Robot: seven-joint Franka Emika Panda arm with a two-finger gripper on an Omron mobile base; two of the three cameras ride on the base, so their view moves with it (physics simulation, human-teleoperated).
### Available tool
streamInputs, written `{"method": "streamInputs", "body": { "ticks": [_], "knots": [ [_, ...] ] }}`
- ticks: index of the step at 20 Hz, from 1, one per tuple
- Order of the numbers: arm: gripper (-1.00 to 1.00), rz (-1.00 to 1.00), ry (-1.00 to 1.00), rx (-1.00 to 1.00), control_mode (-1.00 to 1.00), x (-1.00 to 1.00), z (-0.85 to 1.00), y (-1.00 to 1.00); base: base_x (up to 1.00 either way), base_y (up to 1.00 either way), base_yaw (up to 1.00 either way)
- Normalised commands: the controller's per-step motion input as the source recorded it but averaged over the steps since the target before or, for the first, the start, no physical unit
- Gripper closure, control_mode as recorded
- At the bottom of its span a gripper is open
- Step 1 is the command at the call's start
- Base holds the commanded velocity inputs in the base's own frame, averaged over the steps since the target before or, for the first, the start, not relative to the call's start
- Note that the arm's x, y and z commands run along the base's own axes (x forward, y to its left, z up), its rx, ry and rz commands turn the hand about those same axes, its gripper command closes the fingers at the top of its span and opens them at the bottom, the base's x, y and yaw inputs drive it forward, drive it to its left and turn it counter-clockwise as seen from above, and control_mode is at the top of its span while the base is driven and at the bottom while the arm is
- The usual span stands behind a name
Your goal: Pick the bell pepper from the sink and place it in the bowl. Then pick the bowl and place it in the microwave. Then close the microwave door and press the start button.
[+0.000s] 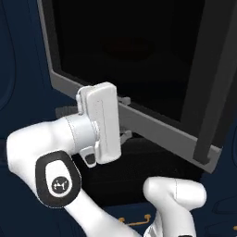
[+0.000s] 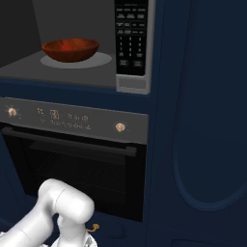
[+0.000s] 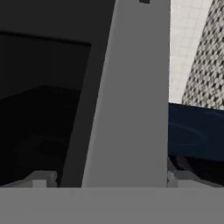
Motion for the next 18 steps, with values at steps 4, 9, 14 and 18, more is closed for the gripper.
{"method": "streamInputs", "body": {
  "ticks": [4, 9, 14, 18],
  "knots": [
    [-1.0, 0.31, 0.0, 0.27, -1.0, -0.04, 0.29, -0.95, 0.0, 0.0, 0.0],
    [-1.0, 0.39, 0.0, 0.24, -1.0, 0.15, 0.1, -0.83, 0.0, 0.0, 0.0],
    [-1.0, 0.46, 0.0, 0.23, -1.0, 0.53, 0.0, -0.73, 0.0, 0.0, 0.0],
    [-1.0, 0.42, 0.06, 0.22, -1.0, 0.85, 0.0, -0.42, 0.0, 0.0, 0.0]
  ]
}}
